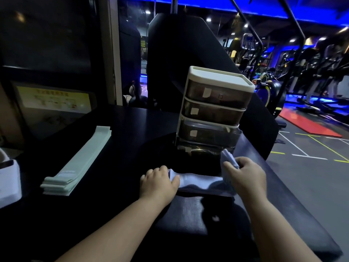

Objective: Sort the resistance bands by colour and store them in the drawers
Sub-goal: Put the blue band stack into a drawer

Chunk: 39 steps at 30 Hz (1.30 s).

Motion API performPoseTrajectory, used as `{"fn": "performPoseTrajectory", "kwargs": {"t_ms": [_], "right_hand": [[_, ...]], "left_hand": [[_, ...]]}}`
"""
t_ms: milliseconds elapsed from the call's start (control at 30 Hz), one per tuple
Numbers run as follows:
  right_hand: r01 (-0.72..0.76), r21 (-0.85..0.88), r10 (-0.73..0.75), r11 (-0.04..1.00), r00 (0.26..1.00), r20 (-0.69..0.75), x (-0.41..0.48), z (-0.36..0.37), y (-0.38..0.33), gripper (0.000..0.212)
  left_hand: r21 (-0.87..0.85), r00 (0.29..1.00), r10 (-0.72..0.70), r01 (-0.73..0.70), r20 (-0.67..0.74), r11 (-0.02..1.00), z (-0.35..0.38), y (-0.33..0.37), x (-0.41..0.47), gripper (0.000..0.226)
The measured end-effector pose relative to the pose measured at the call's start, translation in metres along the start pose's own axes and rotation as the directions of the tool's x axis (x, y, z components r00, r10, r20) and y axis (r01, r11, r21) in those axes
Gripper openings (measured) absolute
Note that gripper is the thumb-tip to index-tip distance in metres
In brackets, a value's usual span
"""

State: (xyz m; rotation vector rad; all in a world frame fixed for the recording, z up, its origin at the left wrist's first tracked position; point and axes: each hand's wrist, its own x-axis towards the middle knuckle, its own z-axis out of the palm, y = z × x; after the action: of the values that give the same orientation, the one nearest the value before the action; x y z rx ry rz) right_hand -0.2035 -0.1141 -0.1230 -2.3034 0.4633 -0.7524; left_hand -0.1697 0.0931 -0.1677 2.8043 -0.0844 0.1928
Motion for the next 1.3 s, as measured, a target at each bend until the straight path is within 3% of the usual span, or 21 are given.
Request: {"fn": "performPoseTrajectory", "kwargs": {"t_ms": [300,600,767,900,1067,1300], "right_hand": [[0.206,-0.207,-0.176,0.956,0.972,0.153,-0.019,0.033,-0.050,0.023],[0.266,-0.220,-0.214,0.939,0.948,0.235,-0.040,0.060,-0.062,0.030],[0.334,-0.285,-0.273,0.899,0.934,0.231,-0.045,0.065,-0.057,0.037],[0.340,-0.214,-0.275,0.916,0.918,0.286,-0.042,0.063,-0.052,0.050],[0.292,-0.213,-0.224,0.932,0.929,0.293,-0.035,0.060,-0.051,0.028],[0.200,-0.166,-0.156,0.966,0.957,0.246,-0.036,0.063,-0.049,0.040]], "left_hand": [[-0.225,0.999,-0.033,0.029,-0.014,0.974,-0.005,-0.009,0.003,0.041],[-0.320,0.999,-0.034,0.044,0.038,0.946,-0.007,-0.014,0.007,0.030],[-0.315,0.998,-0.033,0.050,0.061,0.948,-0.005,-0.016,0.008,0.039],[-0.353,0.997,-0.027,0.050,0.070,0.934,-0.006,-0.016,0.009,0.045],[-0.375,0.993,-0.045,0.083,0.109,0.923,-0.010,-0.013,0.006,0.056],[-0.319,0.931,-0.105,0.224,0.351,0.921,-0.023,-0.005,0.028,0.088]]}}
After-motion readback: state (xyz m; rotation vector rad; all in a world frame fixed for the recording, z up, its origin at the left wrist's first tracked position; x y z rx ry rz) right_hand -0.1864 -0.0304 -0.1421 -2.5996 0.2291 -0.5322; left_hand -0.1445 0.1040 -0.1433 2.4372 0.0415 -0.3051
